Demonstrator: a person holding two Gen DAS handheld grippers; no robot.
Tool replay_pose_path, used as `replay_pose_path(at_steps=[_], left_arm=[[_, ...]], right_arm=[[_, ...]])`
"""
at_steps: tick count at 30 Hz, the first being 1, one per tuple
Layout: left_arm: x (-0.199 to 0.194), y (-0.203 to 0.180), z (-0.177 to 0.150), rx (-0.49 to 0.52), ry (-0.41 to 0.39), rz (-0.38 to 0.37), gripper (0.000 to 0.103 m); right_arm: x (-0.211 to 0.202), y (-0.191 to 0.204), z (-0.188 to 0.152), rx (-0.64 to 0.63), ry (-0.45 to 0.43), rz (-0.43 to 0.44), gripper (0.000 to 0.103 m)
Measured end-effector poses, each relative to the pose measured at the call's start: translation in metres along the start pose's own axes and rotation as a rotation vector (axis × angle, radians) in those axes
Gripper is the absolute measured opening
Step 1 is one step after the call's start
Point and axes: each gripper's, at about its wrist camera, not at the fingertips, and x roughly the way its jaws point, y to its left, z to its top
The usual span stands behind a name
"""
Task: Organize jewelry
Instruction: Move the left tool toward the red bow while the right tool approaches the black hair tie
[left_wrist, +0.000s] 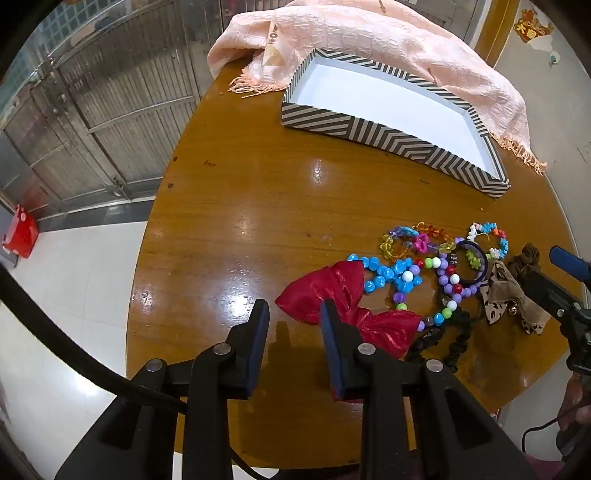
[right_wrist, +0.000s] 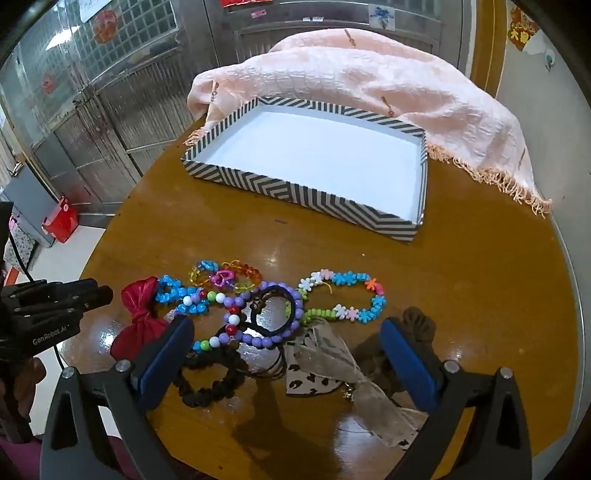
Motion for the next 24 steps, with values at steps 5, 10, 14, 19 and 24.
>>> replay_pose_path(at_steps=[5, 10, 14, 19, 24], left_arm=[[0.0013, 0.0010, -0.0013, -0.006, 0.004, -0.007, 0.023], [0.0030, -0.0003, -0.0007, -0.006, 0.011, -0.013, 0.023], [0.0031, -0.0027, 0.0003, 0.000, 0.007, -0.002, 0.023], [0.0054, -0.0012, -0.0004, -0.010, 0.015, 0.000, 0.023], [0.0057, -0.0009, 0.0003, -0.016, 0.015, 0.001, 0.023]], right_arm=[[0.0043, -0.0002, 0.0040, -0.005, 0.021, -0.002, 0.102], [0.0055, -0.0015, -0.0023, 0.013, 0.036, 0.022, 0.102], [0.0063, 0.0022, -0.0009, -0.001, 0.030, 0.008, 0.102], [0.0068, 0.0031, 0.0020, -0.009, 0.030, 0.015, 0.102], [0.0058, 0.0029, 0.0045, -0.012, 0.022, 0.021, 0.102]])
